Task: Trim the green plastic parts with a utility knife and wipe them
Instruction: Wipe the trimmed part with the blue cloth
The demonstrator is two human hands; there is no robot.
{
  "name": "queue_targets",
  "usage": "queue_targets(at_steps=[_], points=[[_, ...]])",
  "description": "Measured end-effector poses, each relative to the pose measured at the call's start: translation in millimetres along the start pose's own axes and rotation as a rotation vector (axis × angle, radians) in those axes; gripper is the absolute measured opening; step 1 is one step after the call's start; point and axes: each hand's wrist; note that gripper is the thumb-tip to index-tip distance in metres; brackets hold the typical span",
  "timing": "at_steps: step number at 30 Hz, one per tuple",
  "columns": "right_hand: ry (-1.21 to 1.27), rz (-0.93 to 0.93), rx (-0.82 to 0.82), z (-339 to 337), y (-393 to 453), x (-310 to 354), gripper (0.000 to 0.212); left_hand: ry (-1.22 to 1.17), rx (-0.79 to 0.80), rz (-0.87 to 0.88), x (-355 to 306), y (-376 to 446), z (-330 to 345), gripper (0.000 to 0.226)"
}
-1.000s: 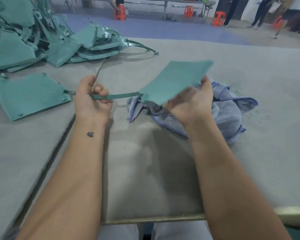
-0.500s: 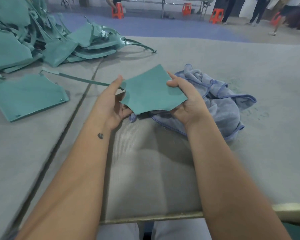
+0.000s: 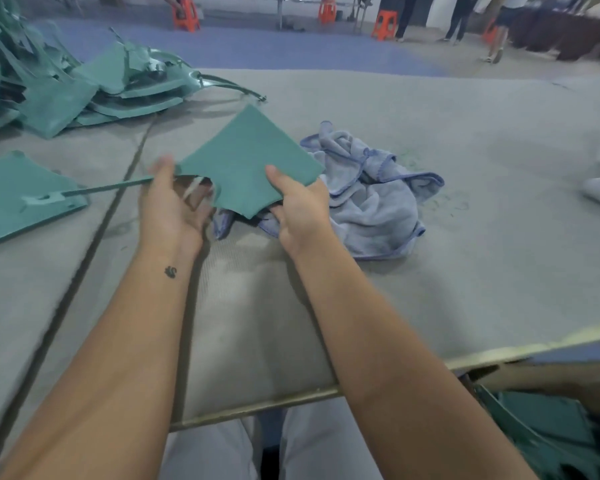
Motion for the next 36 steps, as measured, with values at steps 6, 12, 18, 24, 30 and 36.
queue_targets(at_steps=[6, 12, 18, 24, 30, 36], points=[[0.100, -0.210, -0.218, -30, -13, 38, 0.018, 0.394, 0.147, 0.208, 0, -29, 20, 0.014], [0.086, -0.531, -0.417, -107, -60, 110, 0.016, 0.458, 0.371, 0.046, 31, -76, 58, 0.021], [0.222, -0.637, -0.602, -191, -124, 170, 0.020, 0.384, 0.711, -0.024, 82, -156, 127, 0.019], [0.266, -0.807, -0.977, -315, -222, 208, 0.024, 0.486, 1.229, -0.126, 162, -254, 164, 0.014], [0.305, -0.843, -1.307, -410, -305, 200, 0.026, 0.519, 1.242, -0.524, 247, -319, 154, 0.010], [0.226, -0.806, -1.588, -461, -333, 170, 0.029, 1.014, 1.279, -0.533, 318, -339, 139, 0.018]])
Point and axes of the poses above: each hand's wrist, its own y-axis towards the middle knuckle, its own z-axis out of the palm, x = y × z, and after that the axes turned 4 degrees about y, right-handed
